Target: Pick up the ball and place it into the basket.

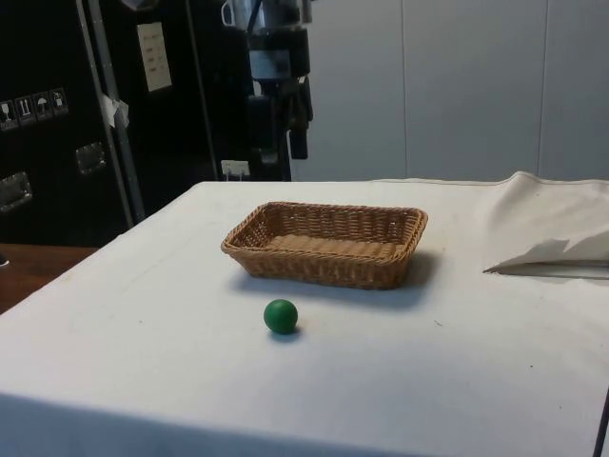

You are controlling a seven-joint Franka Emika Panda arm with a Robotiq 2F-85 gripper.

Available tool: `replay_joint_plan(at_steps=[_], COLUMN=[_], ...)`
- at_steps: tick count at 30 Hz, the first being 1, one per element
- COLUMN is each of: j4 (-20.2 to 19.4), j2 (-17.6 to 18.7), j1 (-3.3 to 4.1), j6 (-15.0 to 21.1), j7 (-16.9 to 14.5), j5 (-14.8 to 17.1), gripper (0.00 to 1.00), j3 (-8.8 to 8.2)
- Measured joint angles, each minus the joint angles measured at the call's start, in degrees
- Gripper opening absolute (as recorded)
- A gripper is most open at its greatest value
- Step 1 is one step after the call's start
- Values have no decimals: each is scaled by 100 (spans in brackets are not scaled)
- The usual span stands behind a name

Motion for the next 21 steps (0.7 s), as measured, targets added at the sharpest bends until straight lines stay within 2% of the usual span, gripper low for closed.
replay_joint_plan(at_steps=[21], j4=[-155], j2=[785], j1=[0], j6=[1100], j7=[17], j5=[561], gripper=[100], j3=[315])
